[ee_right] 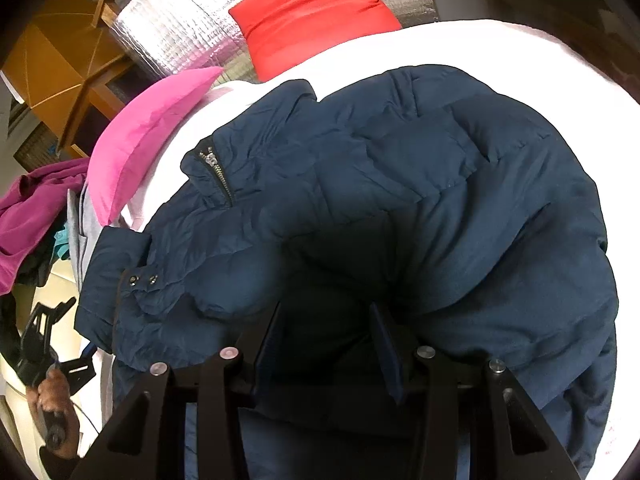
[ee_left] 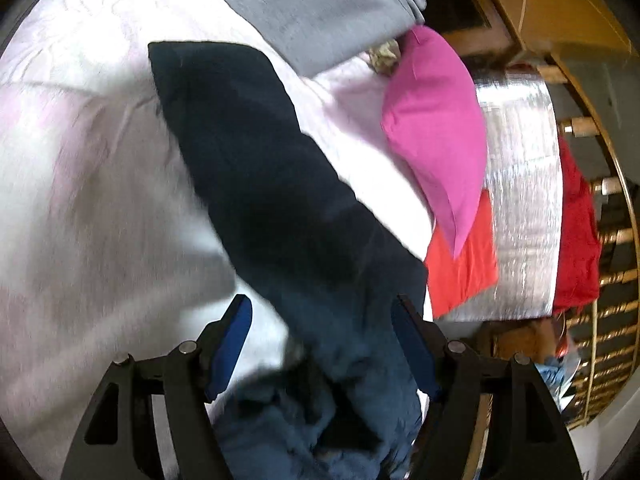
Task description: Fold large clothes
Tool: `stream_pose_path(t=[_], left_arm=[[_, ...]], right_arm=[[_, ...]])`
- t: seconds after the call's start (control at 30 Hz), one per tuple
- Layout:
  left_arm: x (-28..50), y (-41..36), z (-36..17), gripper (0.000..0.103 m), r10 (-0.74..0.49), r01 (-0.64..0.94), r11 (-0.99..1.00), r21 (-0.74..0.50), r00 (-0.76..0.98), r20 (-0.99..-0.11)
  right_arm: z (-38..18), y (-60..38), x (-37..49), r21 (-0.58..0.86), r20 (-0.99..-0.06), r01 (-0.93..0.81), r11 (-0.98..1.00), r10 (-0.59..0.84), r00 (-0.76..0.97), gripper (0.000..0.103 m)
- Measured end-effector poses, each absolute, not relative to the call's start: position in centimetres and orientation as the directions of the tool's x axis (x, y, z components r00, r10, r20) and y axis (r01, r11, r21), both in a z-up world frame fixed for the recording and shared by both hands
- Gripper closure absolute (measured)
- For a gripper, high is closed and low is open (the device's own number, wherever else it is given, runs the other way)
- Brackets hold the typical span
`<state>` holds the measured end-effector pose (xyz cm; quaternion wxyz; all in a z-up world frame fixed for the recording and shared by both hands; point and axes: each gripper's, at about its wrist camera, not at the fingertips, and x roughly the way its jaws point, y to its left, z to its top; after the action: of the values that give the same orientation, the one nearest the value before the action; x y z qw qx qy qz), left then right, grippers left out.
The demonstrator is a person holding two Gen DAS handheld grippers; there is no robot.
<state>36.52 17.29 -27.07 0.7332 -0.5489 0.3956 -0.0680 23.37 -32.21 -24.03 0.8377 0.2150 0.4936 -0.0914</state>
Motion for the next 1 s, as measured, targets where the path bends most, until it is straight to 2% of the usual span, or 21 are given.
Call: stream_pose_path(t=[0.17,0.2,0.23,0.37,0.43,0.57,0.67,0.77,0.87,1.0], left_arm=[[38.5,18.2,-29.3,0.032,-0.558,-0.366,0.32,-0.874,0.672,-0.487],[38.8,18.2,-29.4,0.035,-0.554,-0.369,0.32,-0.873,0.674,-0.488],[39.0,18.2,-29.5,0.04,-0.548,-0.37,0.321,-0.872,0.678,-0.49],[39.5,17.9,-29.0,0.074,-0.514,-0.362,0.366,-0.857,0.69,-0.511],[39.4,17.7,-28.0,0.081,-0.489,-0.341,0.398,-0.852,0.707,-0.511],[38.0,17.0,-24.1,0.088,-0.466,-0.233,0.474,-0.849,0.752,-0.467],[36.4,14.9,-19.2,0.09,-0.437,-0.114,0.58,-0.807,0.793,-0.425],[33.9,11.6,-14.4,0.092,-0.434,0.029,0.673,-0.739,0.824,-0.363],[31.3,7.0,-10.7,0.092,-0.49,0.192,0.73,-0.656,0.815,-0.308],[29.9,-0.2,-9.7,0.092,-0.568,0.335,0.769,-0.545,0.75,-0.34]], right_arm=[[-24.0,-32.0,23.4,0.269,-0.867,0.368,0.89,0.057,0.495,0.054],[-24.0,-32.0,23.4,0.268,-0.867,0.369,0.89,0.056,0.494,0.054],[-24.0,-32.0,23.4,0.267,-0.868,0.37,0.89,0.055,0.494,0.054],[-24.0,-31.9,23.4,0.269,-0.868,0.374,0.887,0.056,0.493,0.054],[-23.9,-32.0,23.4,0.278,-0.868,0.379,0.883,0.062,0.492,0.054],[-23.5,-32.7,23.0,0.334,-0.858,0.405,0.851,0.097,0.505,0.054],[-22.7,-33.2,22.5,0.368,-0.843,0.416,0.831,0.11,0.527,0.054],[-21.7,-33.5,21.9,0.372,-0.831,0.423,0.827,0.093,0.549,0.054],[-21.0,-34.0,21.3,0.382,-0.82,0.428,0.819,0.087,0.565,0.054],[-20.0,-34.8,20.6,0.403,-0.802,0.44,0.803,0.079,0.592,0.054]])
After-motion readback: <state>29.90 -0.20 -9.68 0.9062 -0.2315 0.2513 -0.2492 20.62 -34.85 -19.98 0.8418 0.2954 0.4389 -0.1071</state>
